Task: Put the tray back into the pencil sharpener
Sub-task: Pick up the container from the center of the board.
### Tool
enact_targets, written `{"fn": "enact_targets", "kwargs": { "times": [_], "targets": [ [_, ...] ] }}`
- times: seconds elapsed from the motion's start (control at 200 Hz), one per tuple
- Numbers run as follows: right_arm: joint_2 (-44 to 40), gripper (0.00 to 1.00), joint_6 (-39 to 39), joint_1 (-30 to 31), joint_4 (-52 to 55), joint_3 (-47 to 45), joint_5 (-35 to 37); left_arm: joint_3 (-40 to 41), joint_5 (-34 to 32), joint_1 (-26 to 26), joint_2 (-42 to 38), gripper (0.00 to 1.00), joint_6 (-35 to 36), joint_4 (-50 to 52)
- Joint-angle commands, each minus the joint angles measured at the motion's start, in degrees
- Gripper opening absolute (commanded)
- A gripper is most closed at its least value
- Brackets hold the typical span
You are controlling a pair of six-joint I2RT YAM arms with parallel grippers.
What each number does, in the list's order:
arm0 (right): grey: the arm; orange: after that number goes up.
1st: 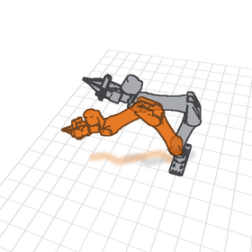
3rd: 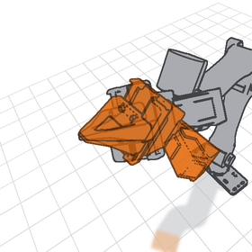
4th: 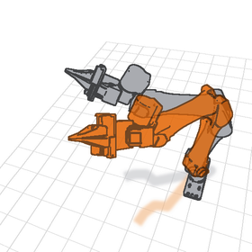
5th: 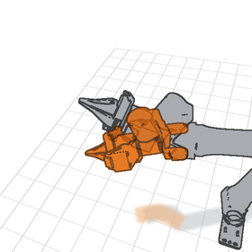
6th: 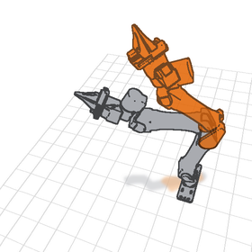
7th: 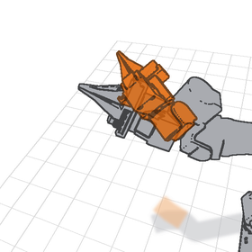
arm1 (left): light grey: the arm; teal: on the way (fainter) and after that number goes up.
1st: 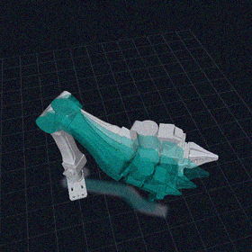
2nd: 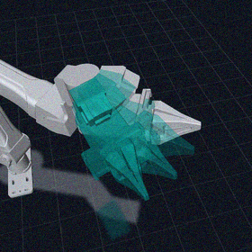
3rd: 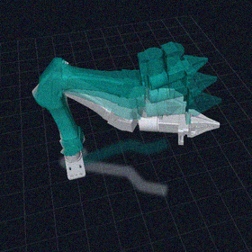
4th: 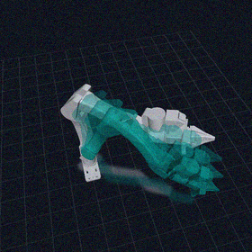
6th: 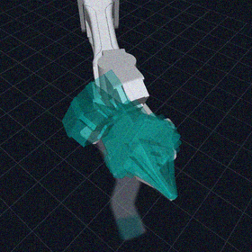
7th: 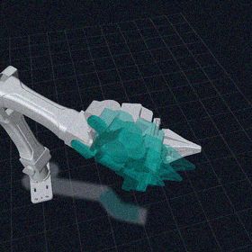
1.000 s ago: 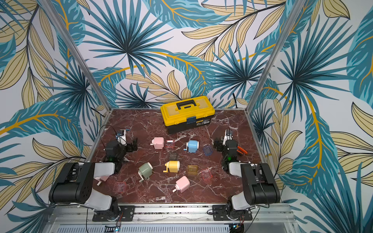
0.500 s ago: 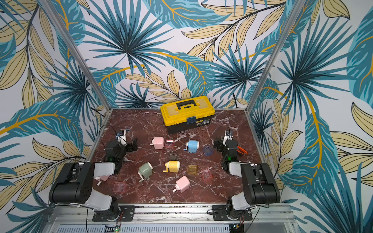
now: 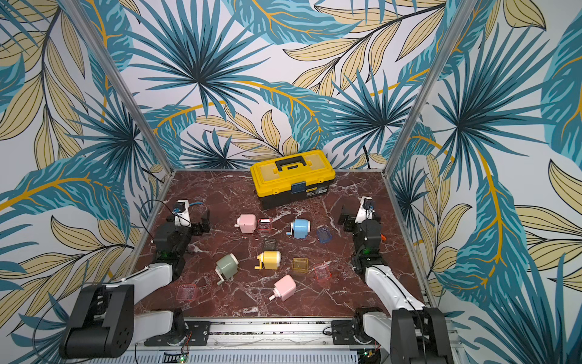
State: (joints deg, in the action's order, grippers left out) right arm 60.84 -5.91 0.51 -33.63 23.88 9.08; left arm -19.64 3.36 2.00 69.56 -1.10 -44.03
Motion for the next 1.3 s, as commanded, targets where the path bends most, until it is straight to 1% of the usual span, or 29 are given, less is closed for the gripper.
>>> {"fn": "enact_targets", "kwargs": {
  "times": [0.0,0.05,0.065,0.09,0.15,0.185,0.205,0.285,0.345,0.371,0.401,0.446,0.551,0.691,0.826,0.971,1.107,1.127,1.147,1.207,1.292],
  "targets": [
    [-4.05,0.99,-10.63,-0.07,13.82,1.11,4.46,1.35,-4.74,0.55,-4.78,1.0,-3.48,-0.66],
    [-5.91,0.99,-14.24,-0.07,20.68,3.09,4.95,1.19,-6.39,0.76,-6.47,1.0,-6.61,-0.44],
    [-6.37,0.99,-14.94,-0.12,22.66,3.85,4.8,1.18,-8.11,0.93,-6.99,1.0,-7.74,-0.33],
    [-6.87,1.0,-15.86,-0.14,25.02,4.84,4.37,1.19,-9.1,1.06,-7.93,0.99,-9.64,-0.27],
    [-7.61,0.99,-18.3,-0.16,30.8,7.18,2.17,1.06,-8.65,1.31,-10.14,1.0,-12.83,-0.17],
    [-7.75,0.99,-20.03,-0.08,33.77,8.63,0.47,0.65,-7.22,1.34,-11.06,1.0,-13.57,0.01],
    [-7.73,0.99,-20.79,-0.13,35.33,9.43,-0.45,0.41,-4.42,1.3,-11.49,1.0,-13.85,0.13],
    [-7.36,0.99,-24.69,-0.08,42.31,12.94,-5.32,-1.26,3.02,1.26,-12.23,0.99,-14.72,1.26],
    [-6.88,0.98,-26.14,-0.07,45.43,14.53,-8.56,-2.73,8.54,0.99,-11.93,1.0,-16.4,2.07],
    [-6.56,0.96,-26.68,-0.07,48.72,15.45,-9.88,-3.49,10.44,0.48,-11.65,1.0,-16.62,2.78],
    [-6.29,0.95,-26.93,-0.07,50.4,16.25,-11.51,-4.53,11.92,-0.56,-11.27,1.0,-16.76,4.13],
    [-5.88,0.93,-26.99,0.08,52.61,17.37,-13.68,-6.27,13.67,-2.83,-11.03,1.0,-15.19,7.35],
    [-5.73,0.92,-27.11,0.77,56.79,19.52,-15.89,-9.17,14.03,-8.19,-10.52,1.0,-11.24,13.18],
    [-5.95,0.92,-26.69,2.58,59.57,21.05,-17.31,-12.42,11.17,-14.44,-10.41,1.0,-7.77,20.45],
    [-4.36,0.91,-25.49,5.08,62.31,22.64,-18.11,-18.13,4.28,-22.46,-9.5,0.99,-0.91,32.42],
    [-2.93,0.91,-21.59,7.28,66.23,24.13,-17.32,-20.96,-0.04,-28.18,-8.25,1.0,0.64,37.97],
    [-2.05,0.9,-19.51,9.31,69.07,24.64,-17.41,-28.04,-6.22,-36.55,-3.84,1.0,4.4,50.83],
    [-1.93,0.89,-19.49,9.68,69.26,24.64,-17.43,-29.41,-6.37,-37.7,-3.01,0.99,5.08,52.98],
    [-1.82,0.89,-19.41,10.07,69.3,24.55,-17.5,-30.73,-8.5,-38.67,-2.08,1.0,5.6,55.33],
    [-1.42,0.88,-19.32,11.64,69.09,24.01,-17.68,-34.16,-9.83,-40.61,0.05,0.99,6.41,61.77],
    [-0.02,0.86,-18.88,14.7,69.53,23.84,-17.47,-36.87,-9.36,-42.22,0.93,1.0,7.2,67.62]
  ]
}}
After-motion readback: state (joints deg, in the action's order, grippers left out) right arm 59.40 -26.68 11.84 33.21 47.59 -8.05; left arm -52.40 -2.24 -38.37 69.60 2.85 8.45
